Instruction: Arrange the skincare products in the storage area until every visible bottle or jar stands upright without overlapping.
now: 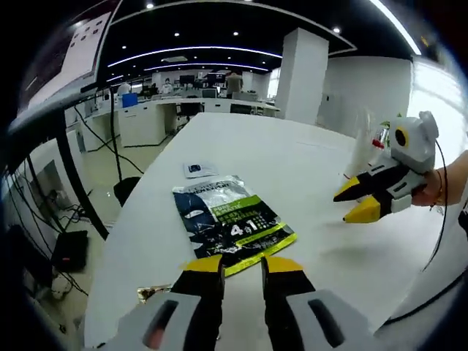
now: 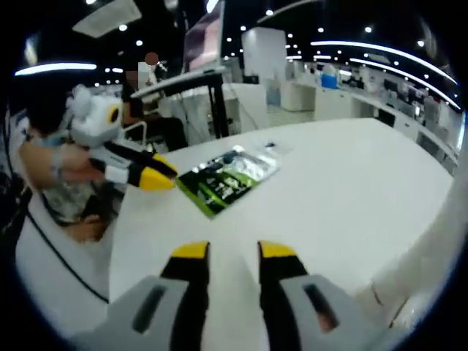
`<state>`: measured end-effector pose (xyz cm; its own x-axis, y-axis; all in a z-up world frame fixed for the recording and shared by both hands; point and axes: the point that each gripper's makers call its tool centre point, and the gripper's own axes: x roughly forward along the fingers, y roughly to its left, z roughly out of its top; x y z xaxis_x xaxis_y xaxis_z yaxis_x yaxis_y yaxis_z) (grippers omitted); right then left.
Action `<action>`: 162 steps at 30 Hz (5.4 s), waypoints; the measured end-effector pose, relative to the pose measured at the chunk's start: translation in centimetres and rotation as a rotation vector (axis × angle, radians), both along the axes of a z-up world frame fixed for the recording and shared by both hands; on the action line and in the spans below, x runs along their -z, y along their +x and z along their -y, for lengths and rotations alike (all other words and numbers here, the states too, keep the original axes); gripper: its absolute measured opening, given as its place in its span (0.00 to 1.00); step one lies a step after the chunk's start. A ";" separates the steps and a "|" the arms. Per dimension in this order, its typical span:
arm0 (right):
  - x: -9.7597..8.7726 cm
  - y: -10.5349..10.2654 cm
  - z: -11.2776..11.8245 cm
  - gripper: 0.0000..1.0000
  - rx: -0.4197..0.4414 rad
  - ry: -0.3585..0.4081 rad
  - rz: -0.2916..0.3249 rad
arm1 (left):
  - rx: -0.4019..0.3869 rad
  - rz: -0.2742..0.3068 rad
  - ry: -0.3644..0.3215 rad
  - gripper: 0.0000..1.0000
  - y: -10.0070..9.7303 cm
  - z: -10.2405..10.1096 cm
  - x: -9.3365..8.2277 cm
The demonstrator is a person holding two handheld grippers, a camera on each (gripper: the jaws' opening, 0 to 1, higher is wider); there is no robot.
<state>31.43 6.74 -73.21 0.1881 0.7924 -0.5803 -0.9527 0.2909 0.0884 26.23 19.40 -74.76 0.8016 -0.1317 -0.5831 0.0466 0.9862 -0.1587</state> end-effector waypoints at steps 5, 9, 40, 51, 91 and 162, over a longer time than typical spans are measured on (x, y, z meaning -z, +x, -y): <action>0.5 -0.3 -1.4 0.24 -0.016 -0.009 -0.034 | 0.005 -0.038 0.040 0.18 0.8 -1.0 1.2; 0.7 -0.6 -2.4 0.24 -0.026 -0.013 -0.043 | -0.003 -0.071 0.065 0.16 0.9 -1.6 1.9; 3.3 1.1 -7.7 0.23 0.070 -0.060 -0.111 | 0.172 -0.049 0.225 0.00 0.6 -1.4 2.7; 4.3 1.2 -8.0 0.03 0.178 -0.017 -0.289 | 0.204 -0.048 0.249 0.00 0.6 -1.4 2.7; 3.4 -2.0 -4.5 0.01 0.068 -0.095 -0.100 | -0.063 -0.155 0.058 0.12 -0.9 -0.5 2.7; -1.6 1.4 7.2 0.00 0.411 0.049 -0.031 | 0.215 -0.023 -0.025 0.00 6.6 11.2 -2.3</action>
<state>32.81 -0.42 -71.64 0.4773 0.6817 -0.5545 -0.7548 0.6412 0.1385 32.82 8.21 -72.48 0.7397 -0.3129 -0.5958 0.2518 0.9497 -0.1860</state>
